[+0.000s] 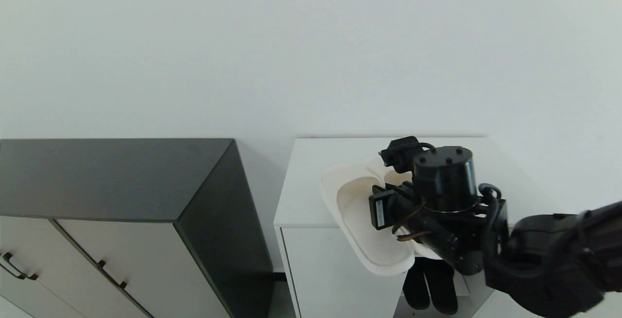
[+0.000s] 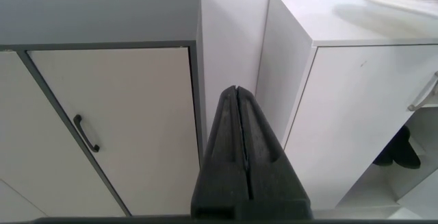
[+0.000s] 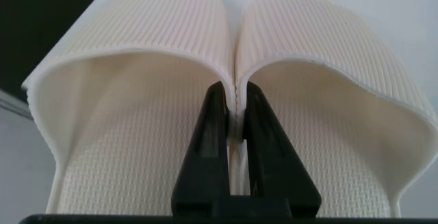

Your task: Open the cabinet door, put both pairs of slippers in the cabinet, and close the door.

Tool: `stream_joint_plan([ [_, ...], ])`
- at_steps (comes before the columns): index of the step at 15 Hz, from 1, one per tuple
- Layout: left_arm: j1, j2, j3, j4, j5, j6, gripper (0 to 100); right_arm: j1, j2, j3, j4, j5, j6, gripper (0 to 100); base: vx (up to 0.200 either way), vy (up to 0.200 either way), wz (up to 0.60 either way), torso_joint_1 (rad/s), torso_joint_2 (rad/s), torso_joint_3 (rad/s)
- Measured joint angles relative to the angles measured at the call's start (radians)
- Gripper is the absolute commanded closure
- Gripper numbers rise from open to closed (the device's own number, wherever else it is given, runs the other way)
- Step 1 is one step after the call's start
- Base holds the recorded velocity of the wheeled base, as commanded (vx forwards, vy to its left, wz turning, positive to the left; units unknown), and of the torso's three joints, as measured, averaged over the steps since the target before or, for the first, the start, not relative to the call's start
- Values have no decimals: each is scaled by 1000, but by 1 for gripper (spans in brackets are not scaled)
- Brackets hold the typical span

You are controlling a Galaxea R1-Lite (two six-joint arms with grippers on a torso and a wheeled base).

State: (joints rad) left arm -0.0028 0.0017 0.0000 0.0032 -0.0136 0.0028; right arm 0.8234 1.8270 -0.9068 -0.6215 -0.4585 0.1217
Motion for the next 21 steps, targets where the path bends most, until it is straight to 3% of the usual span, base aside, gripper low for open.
stream_joint_plan([
  [6, 0, 0, 0, 0, -3, -1, 100, 15, -80, 74, 23, 8, 6, 100, 0, 0, 0, 0, 0, 0],
  [18, -1, 0, 0, 1, -5, -1, 100, 10, -91, 55, 23, 7, 23, 100, -200, 0, 0, 0, 2, 2],
  [21, 0, 0, 0, 1, -4, -1, 100, 8, -91, 58, 26, 7, 23, 100, 0, 0, 0, 0, 0, 0],
])
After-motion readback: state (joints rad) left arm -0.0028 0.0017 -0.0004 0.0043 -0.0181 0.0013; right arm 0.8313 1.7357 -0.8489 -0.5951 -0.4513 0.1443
